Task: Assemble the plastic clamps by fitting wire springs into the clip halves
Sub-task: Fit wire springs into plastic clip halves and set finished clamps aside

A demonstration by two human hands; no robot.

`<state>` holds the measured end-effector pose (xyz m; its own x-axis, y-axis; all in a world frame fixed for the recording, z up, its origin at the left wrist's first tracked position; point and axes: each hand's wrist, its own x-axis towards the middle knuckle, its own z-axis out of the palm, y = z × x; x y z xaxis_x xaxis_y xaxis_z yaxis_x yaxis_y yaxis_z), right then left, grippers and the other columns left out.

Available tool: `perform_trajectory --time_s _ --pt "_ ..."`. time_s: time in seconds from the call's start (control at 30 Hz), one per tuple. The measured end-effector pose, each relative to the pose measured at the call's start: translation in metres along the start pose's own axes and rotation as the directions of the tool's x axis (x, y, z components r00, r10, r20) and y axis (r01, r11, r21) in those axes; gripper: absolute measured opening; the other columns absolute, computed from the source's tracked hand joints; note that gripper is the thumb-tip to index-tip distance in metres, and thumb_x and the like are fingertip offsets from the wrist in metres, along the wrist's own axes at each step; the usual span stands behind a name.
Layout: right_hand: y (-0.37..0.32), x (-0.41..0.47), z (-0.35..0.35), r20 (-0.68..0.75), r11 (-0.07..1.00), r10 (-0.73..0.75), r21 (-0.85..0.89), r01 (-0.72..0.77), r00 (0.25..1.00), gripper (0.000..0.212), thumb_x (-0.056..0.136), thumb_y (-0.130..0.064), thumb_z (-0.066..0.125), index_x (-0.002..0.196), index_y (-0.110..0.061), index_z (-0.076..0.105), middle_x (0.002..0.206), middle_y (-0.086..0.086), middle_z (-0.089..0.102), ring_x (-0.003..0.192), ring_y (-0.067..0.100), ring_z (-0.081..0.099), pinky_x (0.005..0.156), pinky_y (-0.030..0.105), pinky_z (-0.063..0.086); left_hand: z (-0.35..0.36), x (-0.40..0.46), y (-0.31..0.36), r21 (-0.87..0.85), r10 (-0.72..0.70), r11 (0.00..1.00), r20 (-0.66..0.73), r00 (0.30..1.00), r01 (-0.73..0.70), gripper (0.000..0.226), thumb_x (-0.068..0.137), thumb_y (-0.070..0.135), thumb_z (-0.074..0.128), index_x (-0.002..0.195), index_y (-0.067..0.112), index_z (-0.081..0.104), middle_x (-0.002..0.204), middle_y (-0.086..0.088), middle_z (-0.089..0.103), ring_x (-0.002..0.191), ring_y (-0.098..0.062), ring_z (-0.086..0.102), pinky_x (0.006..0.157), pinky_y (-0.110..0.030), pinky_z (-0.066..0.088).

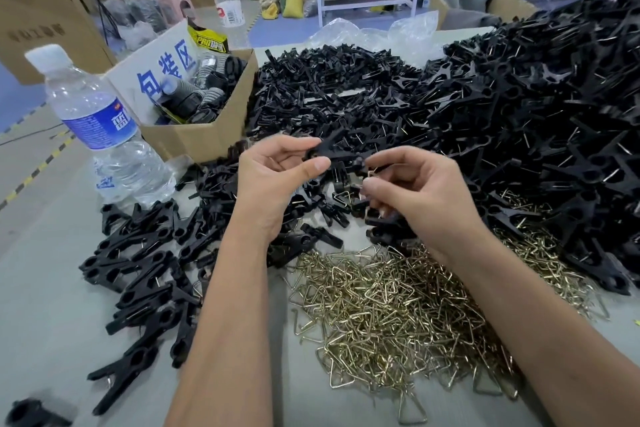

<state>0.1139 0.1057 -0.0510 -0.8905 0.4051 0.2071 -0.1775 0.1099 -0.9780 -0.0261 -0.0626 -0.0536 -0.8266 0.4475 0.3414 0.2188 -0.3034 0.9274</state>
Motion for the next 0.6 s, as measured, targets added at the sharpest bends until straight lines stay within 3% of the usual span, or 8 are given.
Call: perform_trajectory --time_s 0.1,0.2,0.3,0.4,0.5,0.6 --pt "0.003 0.003 -0.004 -0.076 0.995 0.034 0.099 -0.027 0.997 0.014 0.088 0.001 0.078 0.096 -0.011 0.078 0.081 0.01 0.076 0.069 0.018 0.069 0.06 0.024 0.057 0.003 0.0 -0.002 0.047 -0.016 0.999 0.039 0.999 0.015 0.027 0.066 0.009 0.091 0.086 0.024 0.083 0.092 -0.002 0.078 0.088 -0.015 0.073 0.081 -0.026 0.057" --pt "0.006 0.004 -0.006 -0.095 0.994 0.046 0.099 -0.036 0.994 0.018 0.094 -0.001 0.073 0.098 -0.016 0.082 0.079 0.006 0.076 0.067 0.014 0.067 0.059 0.022 0.055 0.003 -0.001 -0.002 0.047 -0.033 0.998 0.08 0.996 0.03 0.027 0.068 0.005 0.089 0.087 0.023 0.083 0.09 -0.003 0.079 0.088 -0.017 0.075 0.081 -0.027 0.058" --pt "0.006 0.003 -0.007 -0.058 0.999 0.023 0.035 -0.021 0.998 0.018 0.095 -0.003 0.072 0.099 -0.018 0.082 0.078 0.01 0.076 0.063 0.022 0.067 0.057 0.024 0.056 0.005 -0.002 0.0 0.022 -0.031 0.999 0.073 0.997 0.029 0.026 0.068 0.006 0.089 0.088 0.022 0.083 0.09 -0.003 0.079 0.088 -0.017 0.075 0.081 -0.028 0.059" --pt "0.002 -0.001 -0.004 0.093 0.999 -0.015 -0.048 0.019 0.996 0.015 0.092 -0.003 0.075 0.102 -0.014 0.078 0.083 0.01 0.077 0.07 0.028 0.075 0.061 0.028 0.06 0.002 -0.001 0.002 -0.073 -0.028 0.997 -0.025 0.999 0.026 0.026 0.071 0.004 0.087 0.088 0.022 0.083 0.087 0.001 0.076 0.085 -0.013 0.071 0.078 -0.024 0.058" --pt "-0.005 -0.006 0.005 0.302 0.996 -0.01 -0.076 0.035 0.953 0.016 0.09 -0.003 0.078 0.104 -0.009 0.076 0.097 0.006 0.079 0.087 0.024 0.079 0.071 0.033 0.065 -0.006 0.001 0.004 -0.184 -0.04 0.983 -0.112 0.993 0.018 0.023 0.074 0.004 0.084 0.09 0.021 0.082 0.084 0.001 0.072 0.08 -0.013 0.068 0.076 -0.023 0.057" --pt "-0.013 -0.008 0.01 0.422 0.907 -0.005 -0.379 0.182 0.906 0.006 0.086 -0.018 0.083 0.089 -0.021 0.079 0.091 -0.008 0.075 0.084 0.01 0.073 0.07 0.029 0.063 -0.009 0.001 0.005 -0.213 -0.038 0.977 -0.137 0.99 0.008 0.022 0.076 0.004 0.083 0.091 0.02 0.082 0.084 -0.001 0.072 0.078 -0.013 0.067 0.076 -0.024 0.058"
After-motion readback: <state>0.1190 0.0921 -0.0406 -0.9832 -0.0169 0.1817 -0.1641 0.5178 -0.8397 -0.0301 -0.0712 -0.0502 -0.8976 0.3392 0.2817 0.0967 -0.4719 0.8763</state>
